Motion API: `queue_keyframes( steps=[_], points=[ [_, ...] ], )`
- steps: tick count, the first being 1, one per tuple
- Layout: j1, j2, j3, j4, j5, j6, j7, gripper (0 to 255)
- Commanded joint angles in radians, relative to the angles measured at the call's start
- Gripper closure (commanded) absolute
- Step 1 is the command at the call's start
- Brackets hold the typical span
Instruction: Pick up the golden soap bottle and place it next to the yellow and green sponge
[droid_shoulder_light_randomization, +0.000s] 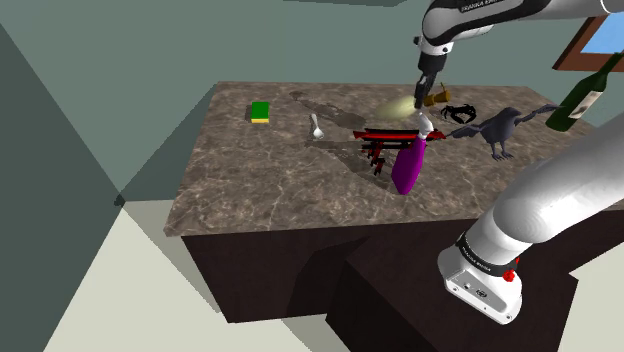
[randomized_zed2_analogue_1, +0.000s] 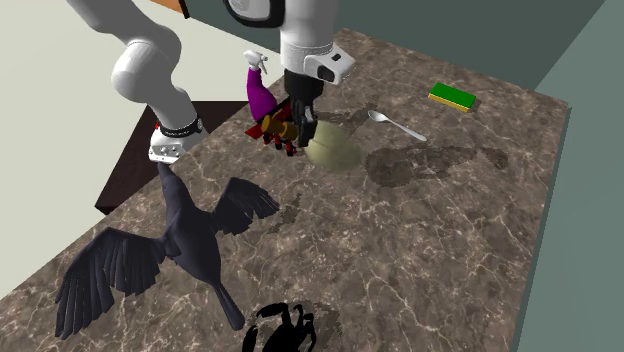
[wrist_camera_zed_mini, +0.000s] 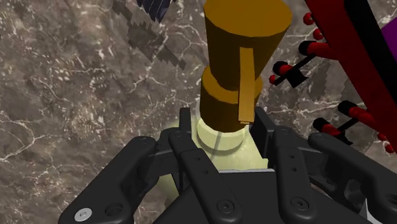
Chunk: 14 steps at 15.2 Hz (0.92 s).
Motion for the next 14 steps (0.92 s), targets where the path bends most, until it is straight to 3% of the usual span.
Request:
queue_keyframes(
  steps=[1,7,14],
  points=[
    [0.001,-0.009,0.003,0.020,0.000,-0.029,-0.001,255],
    [0.003,-0.024,0.011,0.079,0.003,-0.102,-0.006,255],
    [0.074,0.103,0.088,0.162,0.068,-0.082,0.115,255]
  ],
)
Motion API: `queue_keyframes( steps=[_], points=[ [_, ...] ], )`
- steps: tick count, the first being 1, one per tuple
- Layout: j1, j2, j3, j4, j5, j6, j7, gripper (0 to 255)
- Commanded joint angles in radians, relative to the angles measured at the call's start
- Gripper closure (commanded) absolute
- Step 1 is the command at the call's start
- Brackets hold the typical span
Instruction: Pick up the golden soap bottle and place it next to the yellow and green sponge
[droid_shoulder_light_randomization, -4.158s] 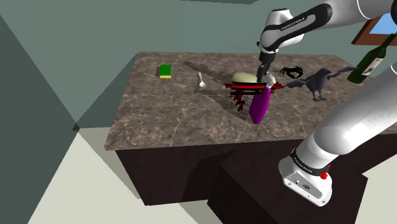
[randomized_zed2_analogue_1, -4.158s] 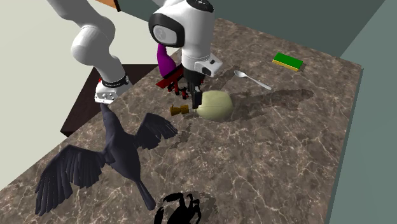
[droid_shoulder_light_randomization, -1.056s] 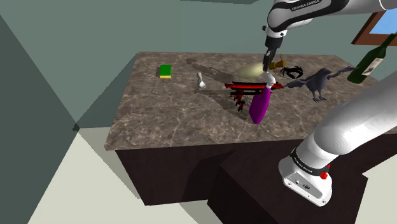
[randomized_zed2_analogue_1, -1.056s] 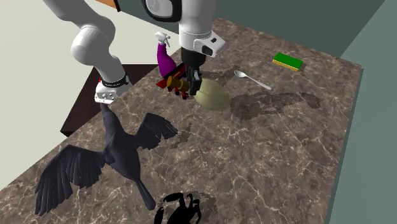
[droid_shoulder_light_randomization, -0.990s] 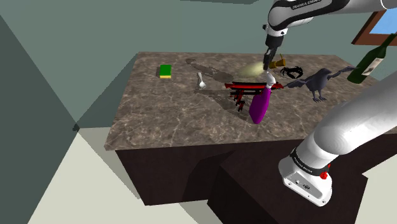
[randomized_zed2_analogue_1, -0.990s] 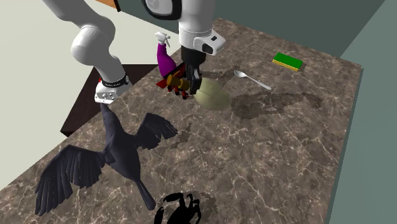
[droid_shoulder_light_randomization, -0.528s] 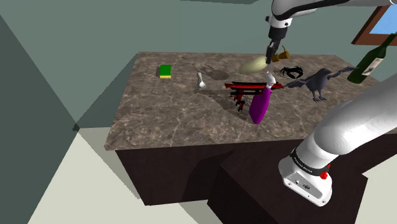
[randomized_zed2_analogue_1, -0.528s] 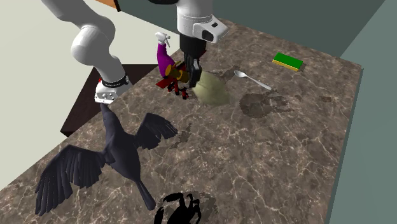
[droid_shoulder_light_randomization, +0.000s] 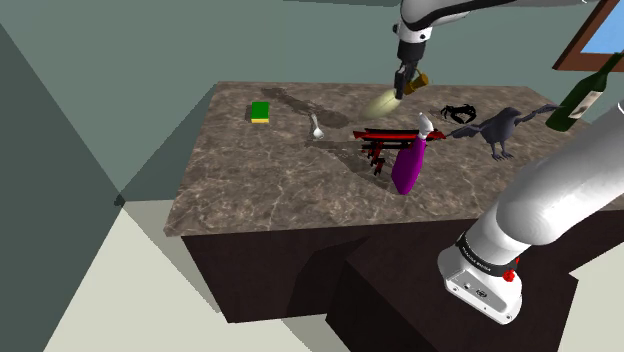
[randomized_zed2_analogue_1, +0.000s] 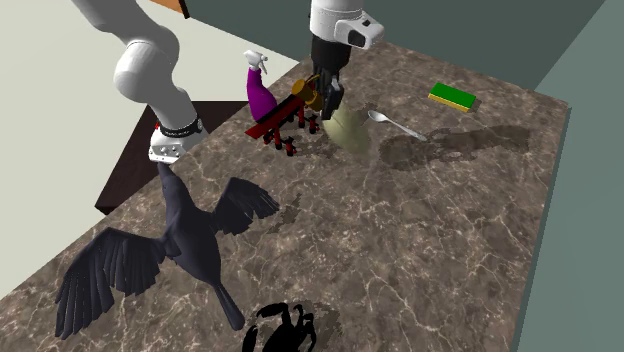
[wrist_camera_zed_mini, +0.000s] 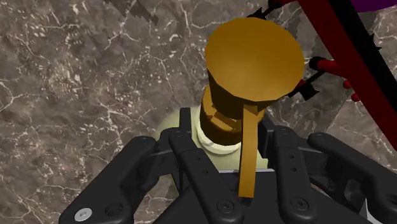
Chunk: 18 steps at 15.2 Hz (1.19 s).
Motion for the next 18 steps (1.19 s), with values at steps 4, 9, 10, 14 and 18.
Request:
queue_keyframes(
  steps=[4,9,10,14,18],
  points=[
    [0.049,0.115,0.050,0.095,0.046,0.006,0.080,255],
    [0.091,0.237,0.093,0.214,0.083,-0.001,0.152,255],
    [0.099,0.263,0.101,0.242,0.090,-0.004,0.165,255],
    [0.128,0.375,0.130,0.368,0.113,-0.025,0.217,255],
    [0.155,0.498,0.155,0.521,0.133,-0.059,0.265,255]
  ],
)
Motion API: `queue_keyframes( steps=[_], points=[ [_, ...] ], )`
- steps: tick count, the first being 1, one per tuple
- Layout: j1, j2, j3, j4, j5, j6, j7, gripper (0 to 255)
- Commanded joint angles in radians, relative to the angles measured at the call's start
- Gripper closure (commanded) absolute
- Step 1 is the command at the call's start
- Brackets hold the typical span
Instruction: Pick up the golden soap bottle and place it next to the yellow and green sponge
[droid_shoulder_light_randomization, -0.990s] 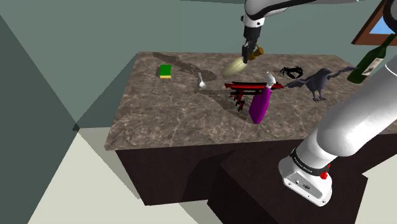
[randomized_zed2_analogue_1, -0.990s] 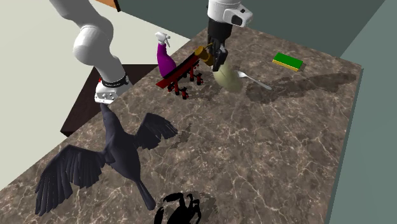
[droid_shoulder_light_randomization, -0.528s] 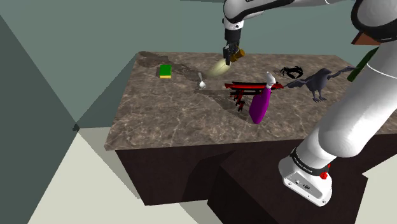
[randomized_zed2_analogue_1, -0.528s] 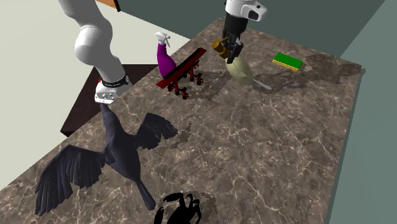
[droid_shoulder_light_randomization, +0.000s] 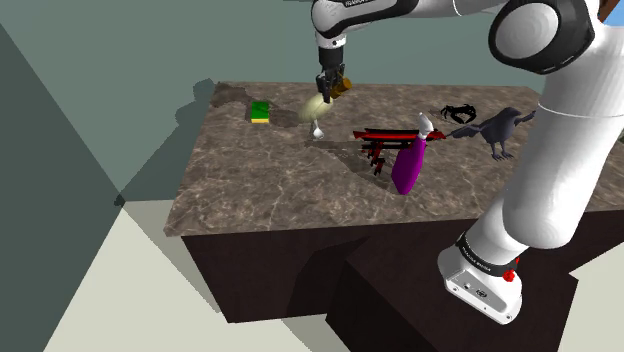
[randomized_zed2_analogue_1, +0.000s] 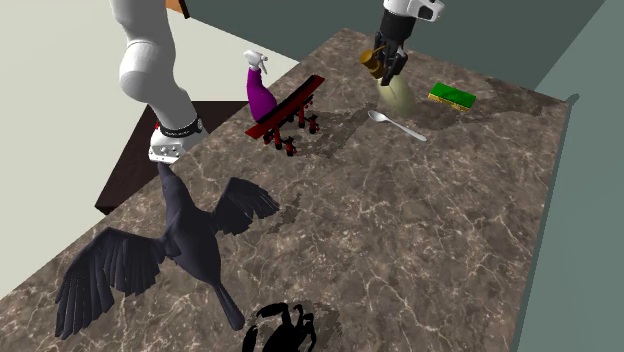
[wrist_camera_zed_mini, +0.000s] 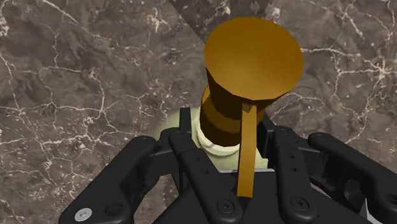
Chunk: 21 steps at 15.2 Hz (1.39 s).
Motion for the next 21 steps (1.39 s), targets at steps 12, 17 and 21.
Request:
queue_keyframes(
  steps=[12,17,21],
  points=[
    [0.059,0.484,0.055,0.680,0.043,-0.205,0.124,255],
    [0.062,0.477,0.055,0.601,0.043,-0.133,0.127,255],
    [0.063,0.479,0.056,0.551,0.043,-0.081,0.129,255]
  ],
)
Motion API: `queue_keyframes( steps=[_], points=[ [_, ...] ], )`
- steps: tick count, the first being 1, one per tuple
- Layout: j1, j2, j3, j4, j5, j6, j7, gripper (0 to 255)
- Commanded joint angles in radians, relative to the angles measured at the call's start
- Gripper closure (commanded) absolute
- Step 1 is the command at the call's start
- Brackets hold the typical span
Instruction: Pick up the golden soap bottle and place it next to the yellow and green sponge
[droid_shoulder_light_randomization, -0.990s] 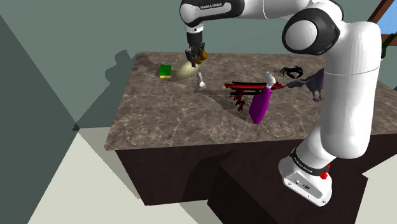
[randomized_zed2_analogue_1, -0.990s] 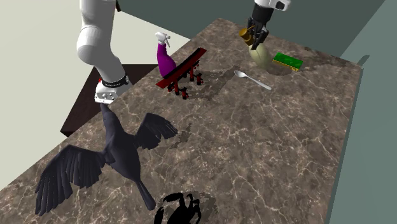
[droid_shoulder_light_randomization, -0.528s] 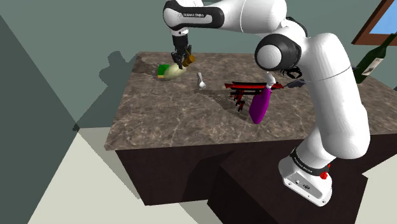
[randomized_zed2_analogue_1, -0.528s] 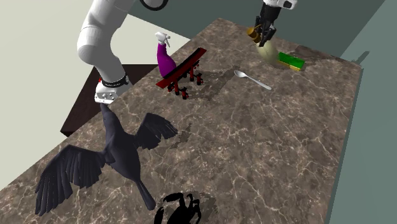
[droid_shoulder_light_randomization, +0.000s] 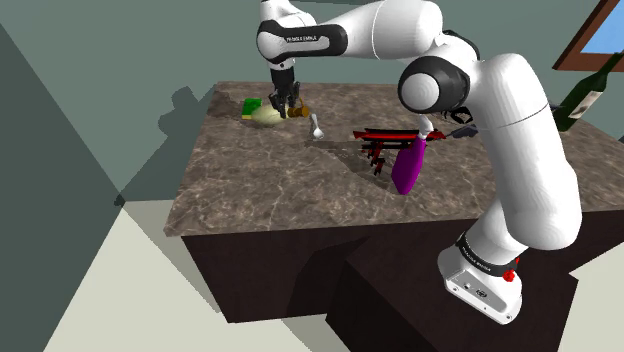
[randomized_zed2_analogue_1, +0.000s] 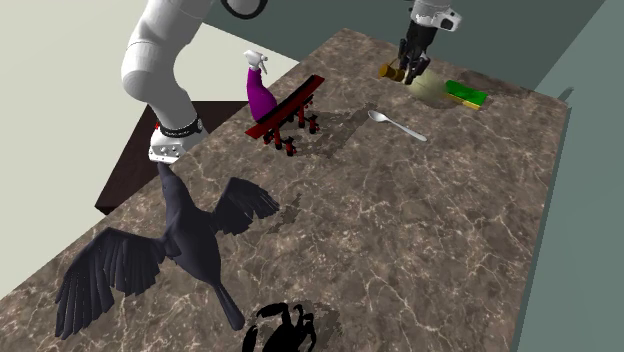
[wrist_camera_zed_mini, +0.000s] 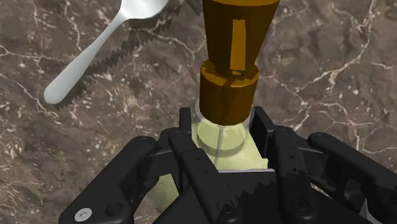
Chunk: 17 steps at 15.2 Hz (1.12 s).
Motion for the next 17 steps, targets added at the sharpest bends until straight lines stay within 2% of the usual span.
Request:
queue_keyframes(
  steps=[1,5,13,14,17],
  points=[
    [0.003,-0.011,0.000,-0.050,-0.001,0.040,0.002,255],
    [0.004,-0.003,0.001,-0.086,0.000,0.085,0.004,255],
    [0.004,-0.003,0.001,-0.086,0.000,0.085,0.004,255],
    [0.004,-0.003,0.001,-0.086,0.000,0.085,0.004,0],
    [0.004,-0.003,0.001,-0.086,0.000,0.085,0.004,0]
  ],
)
